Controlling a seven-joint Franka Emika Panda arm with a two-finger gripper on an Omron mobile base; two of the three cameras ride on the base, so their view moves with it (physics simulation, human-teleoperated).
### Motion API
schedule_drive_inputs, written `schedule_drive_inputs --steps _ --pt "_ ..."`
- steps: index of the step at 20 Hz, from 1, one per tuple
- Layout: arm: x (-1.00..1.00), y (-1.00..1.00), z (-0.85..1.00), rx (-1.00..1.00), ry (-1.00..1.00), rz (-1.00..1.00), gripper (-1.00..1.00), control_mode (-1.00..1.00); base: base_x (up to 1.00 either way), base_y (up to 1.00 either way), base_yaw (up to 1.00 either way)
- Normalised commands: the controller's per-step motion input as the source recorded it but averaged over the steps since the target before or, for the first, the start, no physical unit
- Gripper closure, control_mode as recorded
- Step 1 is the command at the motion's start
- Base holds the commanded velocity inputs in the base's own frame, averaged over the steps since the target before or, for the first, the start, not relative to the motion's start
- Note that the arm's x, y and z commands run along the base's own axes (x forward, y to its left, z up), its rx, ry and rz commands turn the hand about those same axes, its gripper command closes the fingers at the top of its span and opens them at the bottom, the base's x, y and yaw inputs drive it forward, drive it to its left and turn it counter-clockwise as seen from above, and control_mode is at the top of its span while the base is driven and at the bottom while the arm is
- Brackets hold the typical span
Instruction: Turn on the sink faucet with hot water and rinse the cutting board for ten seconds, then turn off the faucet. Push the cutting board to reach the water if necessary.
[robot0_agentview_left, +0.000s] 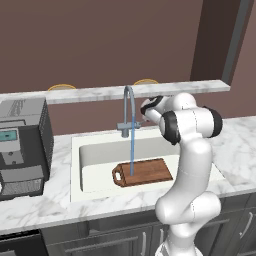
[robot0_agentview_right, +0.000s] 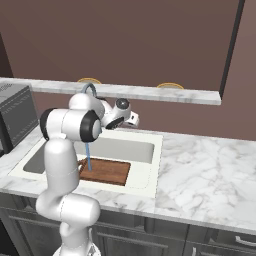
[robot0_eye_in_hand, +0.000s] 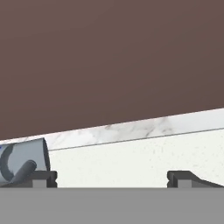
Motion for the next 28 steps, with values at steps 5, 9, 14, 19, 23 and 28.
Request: schedule_drive_inputs --steps 5,9,14,19,23,28 --pt "0.00 0.00 -0.15 0.00 0.00 0.00 -1.00 -1.00 0.00 0.00 0.00" --pt "0.00 0.00 -0.20 0.00 0.00 0.00 -1.00 -1.00 0.00 0.00 0.00" --pt "0.00 0.00 -0.04 0.00 0.00 0.00 -1.00 -1.00 0.00 0.00 0.00" --pt "0.00 0.00 -0.01 0.00 0.00 0.00 -1.00 -1.00 0.00 0.00 0.00" --pt "0.00 0.00 0.00 0.00 0.00 0.00 -1.00 -1.00 0.00 0.00 0.00" --pt "0.00 0.03 0.00 0.00 0.00 0.00 -1.00 -1.00 0.00 0.00 0.00"
